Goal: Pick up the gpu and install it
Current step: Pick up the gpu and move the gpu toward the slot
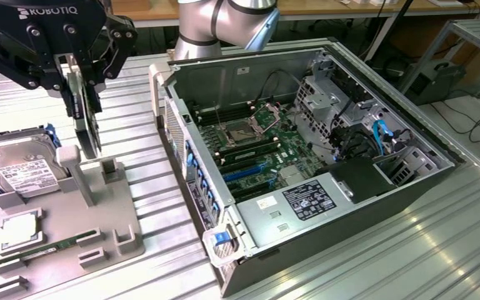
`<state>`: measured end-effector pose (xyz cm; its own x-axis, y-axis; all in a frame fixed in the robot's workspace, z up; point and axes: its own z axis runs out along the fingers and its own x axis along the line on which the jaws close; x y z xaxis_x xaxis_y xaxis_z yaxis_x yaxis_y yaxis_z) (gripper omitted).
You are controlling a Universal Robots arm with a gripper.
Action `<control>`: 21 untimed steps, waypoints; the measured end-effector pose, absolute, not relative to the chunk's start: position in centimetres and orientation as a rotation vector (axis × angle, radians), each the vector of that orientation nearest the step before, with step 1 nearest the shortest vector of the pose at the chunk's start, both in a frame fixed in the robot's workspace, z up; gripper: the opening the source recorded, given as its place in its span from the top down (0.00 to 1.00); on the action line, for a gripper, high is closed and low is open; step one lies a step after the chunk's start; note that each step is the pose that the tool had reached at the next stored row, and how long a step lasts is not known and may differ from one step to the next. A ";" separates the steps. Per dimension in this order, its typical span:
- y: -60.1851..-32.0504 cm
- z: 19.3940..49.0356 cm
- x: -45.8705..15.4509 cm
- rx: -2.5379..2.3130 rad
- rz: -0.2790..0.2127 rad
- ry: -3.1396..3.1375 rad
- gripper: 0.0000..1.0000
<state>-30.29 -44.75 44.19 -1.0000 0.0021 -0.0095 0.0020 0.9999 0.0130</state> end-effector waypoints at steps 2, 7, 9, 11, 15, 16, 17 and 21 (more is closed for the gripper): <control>-44.8 44.2 -30.3 0.003 0.020 3.132 0.73; -44.7 44.2 -30.3 0.003 0.020 3.132 0.73; -44.8 44.2 -30.0 0.003 0.020 3.132 0.73; -44.8 44.2 -29.9 0.003 0.020 3.132 0.73; -44.8 44.2 -29.5 0.003 0.020 3.132 0.73; -44.8 44.2 -29.4 0.003 0.020 3.132 0.73; -44.8 44.2 -29.3 0.003 0.020 3.132 0.73; -44.8 44.2 -28.8 0.003 0.020 3.132 0.73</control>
